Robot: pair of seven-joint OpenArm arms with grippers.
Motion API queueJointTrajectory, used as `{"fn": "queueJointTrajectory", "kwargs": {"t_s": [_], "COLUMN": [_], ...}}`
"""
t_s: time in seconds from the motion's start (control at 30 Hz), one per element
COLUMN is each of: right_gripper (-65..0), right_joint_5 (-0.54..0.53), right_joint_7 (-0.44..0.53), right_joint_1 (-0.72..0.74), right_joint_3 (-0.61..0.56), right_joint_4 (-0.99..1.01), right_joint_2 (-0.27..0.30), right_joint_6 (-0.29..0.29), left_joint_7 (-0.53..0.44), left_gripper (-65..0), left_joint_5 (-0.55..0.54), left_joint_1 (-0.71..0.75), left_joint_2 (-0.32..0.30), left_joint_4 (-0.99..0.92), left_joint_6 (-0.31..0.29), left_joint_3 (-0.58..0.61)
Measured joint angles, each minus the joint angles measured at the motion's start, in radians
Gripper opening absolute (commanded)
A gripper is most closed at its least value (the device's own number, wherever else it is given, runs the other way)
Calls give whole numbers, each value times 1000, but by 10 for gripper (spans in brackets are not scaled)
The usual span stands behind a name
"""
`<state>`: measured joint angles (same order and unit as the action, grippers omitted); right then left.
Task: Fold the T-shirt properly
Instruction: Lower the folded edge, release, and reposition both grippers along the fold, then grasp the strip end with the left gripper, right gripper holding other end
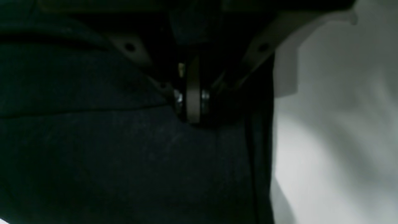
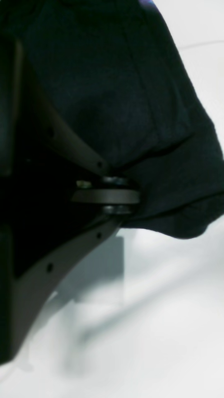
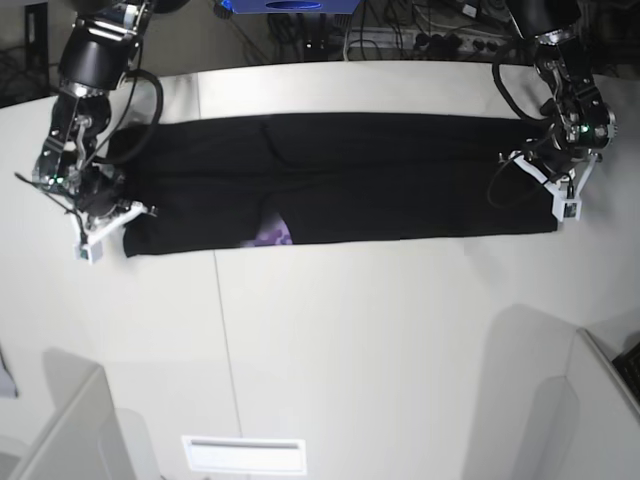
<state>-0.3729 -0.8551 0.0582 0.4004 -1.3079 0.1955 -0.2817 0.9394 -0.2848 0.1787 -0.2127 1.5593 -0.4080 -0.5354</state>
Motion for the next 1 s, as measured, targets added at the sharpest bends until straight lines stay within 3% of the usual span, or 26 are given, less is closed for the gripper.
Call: {"fn": "queueJointTrajectory", "kwargs": {"t_s": [0.17,0.33,0.43,0.63,0.73,0.77,0.83,0.9,0.97,1.0], "right_gripper": [-650,-650,-650,-650,-650,-650,-650,-650,-650,-650], "right_joint_5": [38,80,72,71,71,61,61,12,-18,-28], "right_joint_7": [-5,-108,-154,-262,-293,-298,-309,-317,-314,-315], "right_joint_1": [30,7,8,-9,-15,-16,-14,-21,-32,-37], "right_joint_3": [1,-2,-3,-5,-5,-5,-5,-5,-5,-5], "right_joint_4": [16,-140,-266,-543,-612,-623,-624,-622,-622,-622], "right_joint_2": [5,-15,-47,-101,-120,-119,-119,-120,-122,-122], "right_joint_6": [0,13,9,5,5,4,5,4,4,4], "left_joint_7": [42,58,160,291,316,304,303,307,301,284], "left_gripper": [-650,-650,-650,-650,-650,-583,-331,-120,-10,0], "left_joint_5": [8,5,-29,-341,-412,-421,-424,-422,-426,-432], "left_joint_1": [-38,-33,-47,-64,-51,-39,-23,-9,-10,-13], "left_joint_2": [16,21,31,31,16,5,0,6,11,11], "left_joint_4": [16,134,211,347,337,339,340,337,329,311], "left_joint_6": [0,-1,-8,-4,-4,-4,-2,-3,-4,-4], "left_joint_3": [0,-7,-63,-286,-363,-382,-405,-410,-403,-401]}}
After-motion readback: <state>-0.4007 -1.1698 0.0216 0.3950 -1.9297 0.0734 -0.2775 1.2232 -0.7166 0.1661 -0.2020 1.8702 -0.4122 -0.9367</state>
